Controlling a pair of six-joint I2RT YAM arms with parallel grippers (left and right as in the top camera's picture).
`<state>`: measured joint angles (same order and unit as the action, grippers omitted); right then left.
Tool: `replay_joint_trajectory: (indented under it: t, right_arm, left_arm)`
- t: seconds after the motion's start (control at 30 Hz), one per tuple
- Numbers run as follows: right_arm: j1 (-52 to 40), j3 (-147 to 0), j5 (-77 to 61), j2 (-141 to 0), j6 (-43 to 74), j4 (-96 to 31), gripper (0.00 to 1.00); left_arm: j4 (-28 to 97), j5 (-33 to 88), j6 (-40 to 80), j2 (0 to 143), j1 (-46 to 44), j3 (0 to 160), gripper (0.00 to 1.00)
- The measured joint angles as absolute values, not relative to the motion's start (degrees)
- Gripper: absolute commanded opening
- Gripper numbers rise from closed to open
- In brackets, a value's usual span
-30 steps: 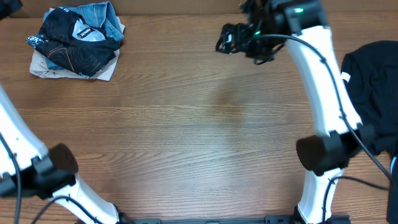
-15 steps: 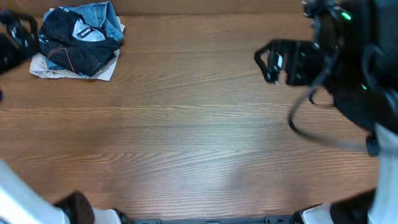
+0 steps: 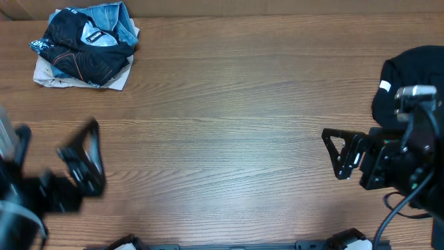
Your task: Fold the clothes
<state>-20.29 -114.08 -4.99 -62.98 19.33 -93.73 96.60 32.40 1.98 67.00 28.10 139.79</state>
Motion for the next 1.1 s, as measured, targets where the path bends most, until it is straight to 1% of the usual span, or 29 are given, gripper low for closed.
replay_joint_trajectory:
  t: [0.2,0.33,0.4,0.57,0.83,1.1]
  right_arm:
    - [-20.3,-93.2,-3.3,-52.1,21.8,-80.8,1.0]
    - [-20.3,-82.5,-2.4,-44.3,22.5,-71.0,1.0]
    - [-20.3,-79.4,-1.9,-41.8,22.5,-67.6,1.0]
    - [-20.3,-75.1,-0.1,-41.2,22.5,-62.9,1.0]
    - [-20.3,-74.1,0.7,-43.5,22.5,-59.5,1.0]
    - [-20.3,-74.1,0.9,-43.4,22.5,-61.0,1.0]
  left_arm:
    - [96.7,36.3,0.3,53.9,28.1,130.3,1.0]
    - [96.9,38.0,-0.2,46.6,28.1,125.3,1.0]
    - [96.9,37.9,-0.2,45.5,28.1,124.6,1.0]
    - [96.9,37.7,-0.2,45.1,28.1,123.6,1.0]
    - [96.9,37.5,-0.2,45.2,28.1,123.3,1.0]
    - [96.9,37.5,-0.2,45.2,28.1,123.3,1.0]
